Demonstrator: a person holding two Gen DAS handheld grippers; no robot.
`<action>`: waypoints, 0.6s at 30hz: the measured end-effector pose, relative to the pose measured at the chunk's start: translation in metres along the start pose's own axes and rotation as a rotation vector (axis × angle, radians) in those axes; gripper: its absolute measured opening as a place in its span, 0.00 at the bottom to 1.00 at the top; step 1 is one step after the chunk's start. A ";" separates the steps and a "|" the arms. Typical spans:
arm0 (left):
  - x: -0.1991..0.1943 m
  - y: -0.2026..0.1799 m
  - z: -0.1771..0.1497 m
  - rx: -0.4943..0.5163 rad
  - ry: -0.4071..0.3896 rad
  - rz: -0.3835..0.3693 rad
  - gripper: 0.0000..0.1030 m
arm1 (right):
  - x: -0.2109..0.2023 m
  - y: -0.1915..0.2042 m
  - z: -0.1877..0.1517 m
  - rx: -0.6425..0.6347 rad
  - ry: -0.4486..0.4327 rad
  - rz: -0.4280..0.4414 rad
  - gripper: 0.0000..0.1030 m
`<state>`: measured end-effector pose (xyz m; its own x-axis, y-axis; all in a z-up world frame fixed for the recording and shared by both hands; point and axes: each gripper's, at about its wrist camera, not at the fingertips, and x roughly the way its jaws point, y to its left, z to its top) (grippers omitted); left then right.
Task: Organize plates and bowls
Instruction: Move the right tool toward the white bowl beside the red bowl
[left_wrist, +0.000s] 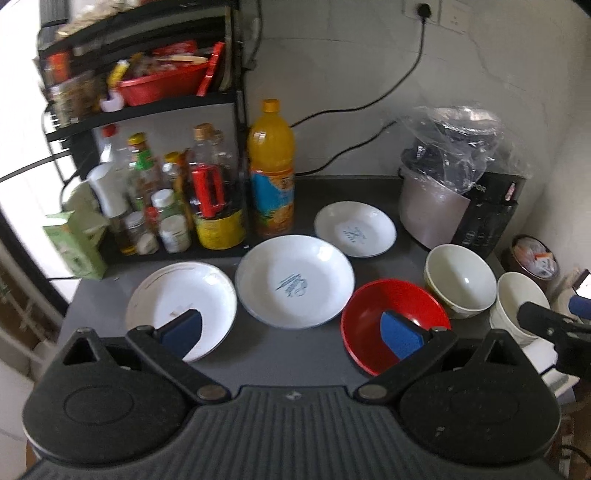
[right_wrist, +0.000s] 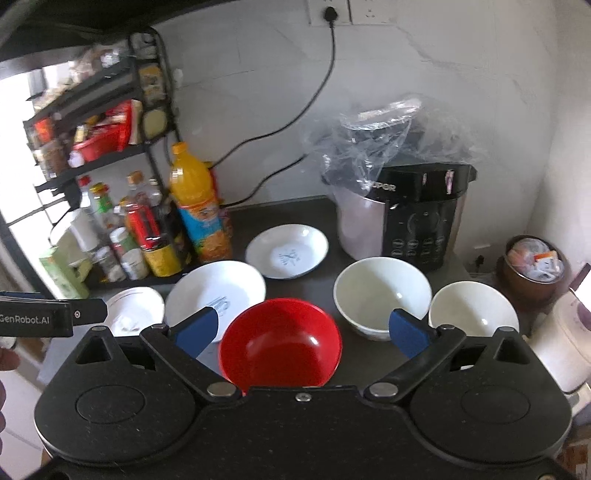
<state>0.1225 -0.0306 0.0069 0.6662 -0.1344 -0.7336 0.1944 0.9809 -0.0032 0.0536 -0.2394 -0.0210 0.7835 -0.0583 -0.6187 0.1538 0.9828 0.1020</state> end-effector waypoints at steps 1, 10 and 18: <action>0.008 0.002 0.006 0.010 0.015 -0.024 0.99 | 0.004 0.003 0.002 0.015 0.000 -0.007 0.97; 0.057 0.017 0.044 0.144 0.018 -0.104 0.99 | 0.043 0.011 0.016 0.223 0.024 -0.095 0.97; 0.091 0.030 0.060 0.203 0.055 -0.159 0.97 | 0.058 0.014 0.022 0.300 0.045 -0.161 0.97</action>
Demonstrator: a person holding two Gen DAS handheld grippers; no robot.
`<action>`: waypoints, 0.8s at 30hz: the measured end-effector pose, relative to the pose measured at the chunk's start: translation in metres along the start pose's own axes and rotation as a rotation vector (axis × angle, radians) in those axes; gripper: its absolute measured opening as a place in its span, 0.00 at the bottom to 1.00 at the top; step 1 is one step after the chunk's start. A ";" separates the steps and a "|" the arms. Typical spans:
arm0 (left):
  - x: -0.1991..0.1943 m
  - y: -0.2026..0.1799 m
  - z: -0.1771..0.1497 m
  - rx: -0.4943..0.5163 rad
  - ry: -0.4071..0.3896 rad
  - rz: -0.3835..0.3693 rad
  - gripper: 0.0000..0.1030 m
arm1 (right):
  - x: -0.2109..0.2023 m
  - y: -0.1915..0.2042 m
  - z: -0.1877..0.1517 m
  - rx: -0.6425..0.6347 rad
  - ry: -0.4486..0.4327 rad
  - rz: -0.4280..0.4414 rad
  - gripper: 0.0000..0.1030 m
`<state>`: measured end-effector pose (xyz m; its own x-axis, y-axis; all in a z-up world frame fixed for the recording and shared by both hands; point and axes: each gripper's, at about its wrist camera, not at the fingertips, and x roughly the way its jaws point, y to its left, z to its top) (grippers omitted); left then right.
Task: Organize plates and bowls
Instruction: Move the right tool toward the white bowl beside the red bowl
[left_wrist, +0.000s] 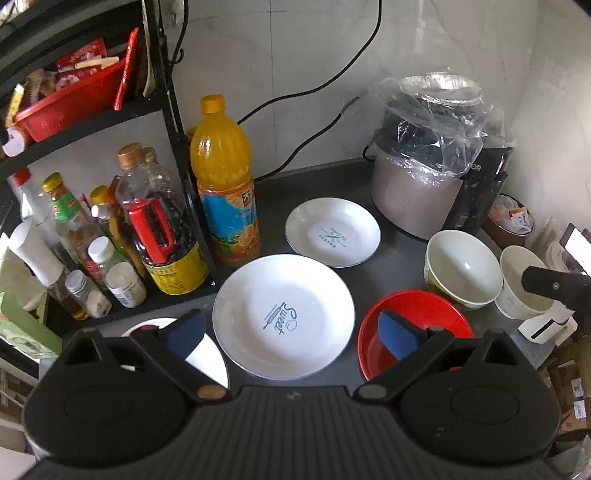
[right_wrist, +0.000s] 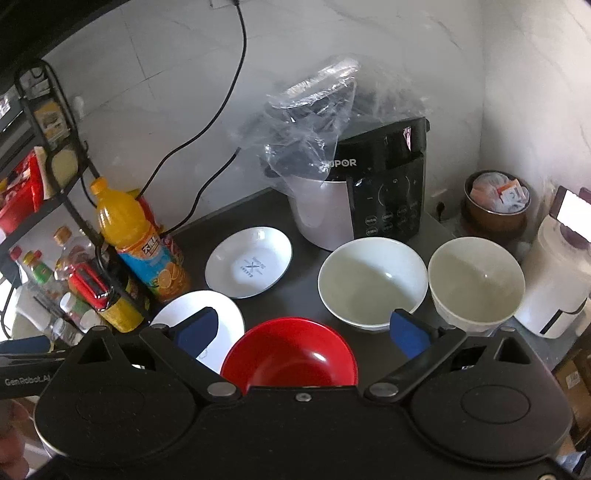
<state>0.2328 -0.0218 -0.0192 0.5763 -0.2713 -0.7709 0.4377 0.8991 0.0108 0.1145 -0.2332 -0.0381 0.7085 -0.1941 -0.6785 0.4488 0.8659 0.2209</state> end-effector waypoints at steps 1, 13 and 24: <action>0.002 0.001 0.002 0.000 0.002 -0.008 0.97 | 0.001 0.000 0.000 0.008 -0.001 -0.001 0.97; 0.043 -0.003 0.015 0.033 0.034 -0.083 0.96 | 0.022 -0.017 0.002 0.101 0.013 -0.016 0.81; 0.079 -0.030 0.043 0.002 0.047 -0.092 0.85 | 0.065 -0.054 0.016 0.153 0.086 0.056 0.60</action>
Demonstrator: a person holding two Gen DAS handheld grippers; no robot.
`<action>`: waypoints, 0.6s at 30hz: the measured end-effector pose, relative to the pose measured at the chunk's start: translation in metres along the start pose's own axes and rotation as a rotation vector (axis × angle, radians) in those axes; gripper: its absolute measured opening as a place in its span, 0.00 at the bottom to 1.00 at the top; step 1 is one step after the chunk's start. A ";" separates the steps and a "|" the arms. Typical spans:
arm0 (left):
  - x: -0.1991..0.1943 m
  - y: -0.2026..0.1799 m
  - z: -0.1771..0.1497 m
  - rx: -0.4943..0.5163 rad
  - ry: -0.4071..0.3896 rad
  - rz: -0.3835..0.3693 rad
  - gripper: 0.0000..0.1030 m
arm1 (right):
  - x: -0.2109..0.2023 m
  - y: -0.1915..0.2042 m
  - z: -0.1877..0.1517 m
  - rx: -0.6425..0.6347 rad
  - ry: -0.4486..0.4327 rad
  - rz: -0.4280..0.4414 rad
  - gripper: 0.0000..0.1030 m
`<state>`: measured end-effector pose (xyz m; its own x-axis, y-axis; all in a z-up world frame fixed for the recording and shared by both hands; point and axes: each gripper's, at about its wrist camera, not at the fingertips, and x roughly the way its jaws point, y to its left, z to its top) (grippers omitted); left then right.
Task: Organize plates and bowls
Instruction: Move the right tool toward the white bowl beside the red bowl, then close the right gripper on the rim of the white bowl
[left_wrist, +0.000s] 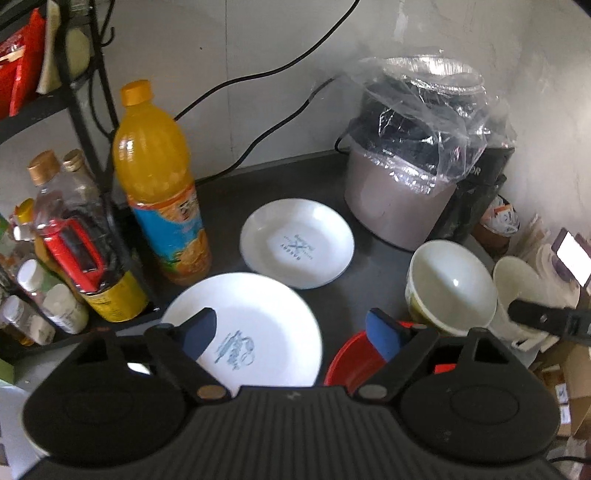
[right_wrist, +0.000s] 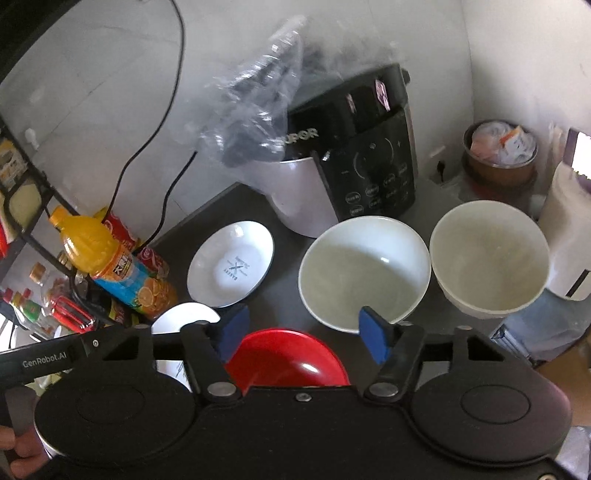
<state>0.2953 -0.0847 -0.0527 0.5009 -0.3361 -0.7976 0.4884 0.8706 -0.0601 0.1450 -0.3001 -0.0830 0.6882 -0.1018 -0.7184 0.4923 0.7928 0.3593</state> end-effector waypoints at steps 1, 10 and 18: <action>0.004 -0.004 0.002 -0.007 0.000 0.000 0.83 | 0.004 -0.005 0.004 0.000 0.007 0.000 0.59; 0.042 -0.064 0.017 0.005 0.001 -0.051 0.72 | 0.040 -0.058 0.025 0.039 0.078 0.024 0.39; 0.086 -0.112 0.024 0.011 0.065 -0.045 0.60 | 0.069 -0.087 0.029 0.053 0.184 0.057 0.37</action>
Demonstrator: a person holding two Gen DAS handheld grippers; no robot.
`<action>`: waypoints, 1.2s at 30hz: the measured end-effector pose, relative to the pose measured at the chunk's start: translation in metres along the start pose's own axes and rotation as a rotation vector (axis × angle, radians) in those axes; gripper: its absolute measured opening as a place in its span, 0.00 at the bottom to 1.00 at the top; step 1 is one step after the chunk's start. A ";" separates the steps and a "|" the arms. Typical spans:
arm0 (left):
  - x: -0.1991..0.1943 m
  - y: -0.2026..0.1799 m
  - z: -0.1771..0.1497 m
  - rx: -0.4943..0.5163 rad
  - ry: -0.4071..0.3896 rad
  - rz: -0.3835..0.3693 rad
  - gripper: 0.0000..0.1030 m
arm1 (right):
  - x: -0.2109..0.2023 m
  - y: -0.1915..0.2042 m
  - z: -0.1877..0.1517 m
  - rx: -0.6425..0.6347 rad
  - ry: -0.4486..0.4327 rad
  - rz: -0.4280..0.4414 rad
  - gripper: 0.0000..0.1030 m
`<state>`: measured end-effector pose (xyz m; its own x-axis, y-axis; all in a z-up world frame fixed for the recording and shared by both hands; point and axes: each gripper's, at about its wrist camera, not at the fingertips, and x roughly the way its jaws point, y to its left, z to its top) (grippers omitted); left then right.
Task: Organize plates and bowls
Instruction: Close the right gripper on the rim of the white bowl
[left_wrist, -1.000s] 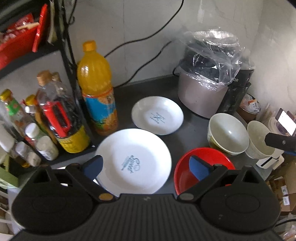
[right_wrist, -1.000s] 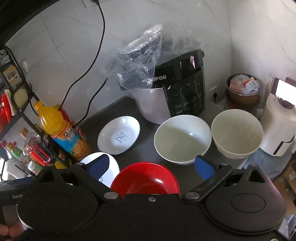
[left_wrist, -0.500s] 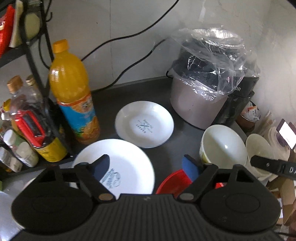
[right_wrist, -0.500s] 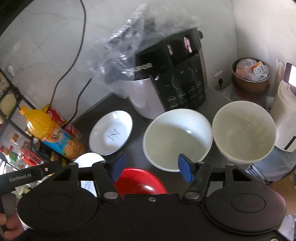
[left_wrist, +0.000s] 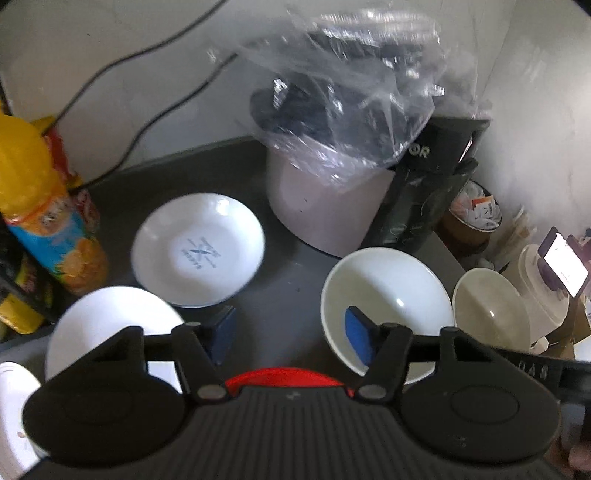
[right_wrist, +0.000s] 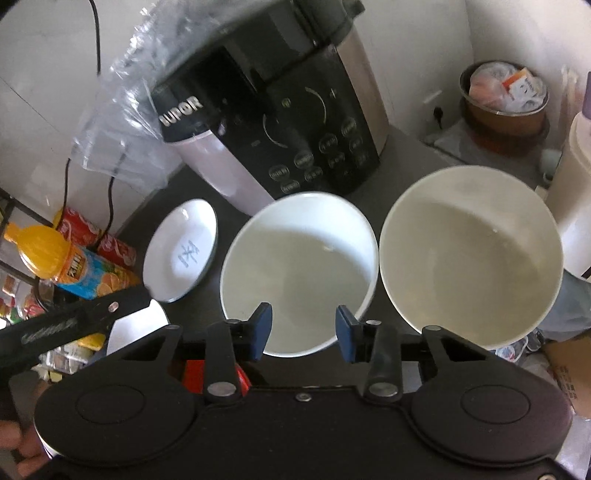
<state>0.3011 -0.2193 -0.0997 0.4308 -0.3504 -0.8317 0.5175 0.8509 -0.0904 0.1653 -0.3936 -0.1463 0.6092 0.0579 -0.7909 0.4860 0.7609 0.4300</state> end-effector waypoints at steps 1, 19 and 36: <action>0.006 -0.003 0.000 -0.002 0.012 0.008 0.58 | 0.002 -0.001 0.000 -0.007 0.011 0.004 0.37; 0.082 -0.029 -0.004 -0.021 0.148 0.020 0.51 | 0.036 -0.028 0.004 -0.025 0.143 -0.005 0.37; 0.121 -0.039 -0.001 -0.050 0.181 0.090 0.07 | 0.054 -0.020 0.007 -0.104 0.127 -0.076 0.25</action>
<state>0.3318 -0.2947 -0.1976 0.3316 -0.2004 -0.9219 0.4439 0.8954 -0.0350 0.1928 -0.4102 -0.1947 0.4854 0.0739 -0.8712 0.4563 0.8285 0.3245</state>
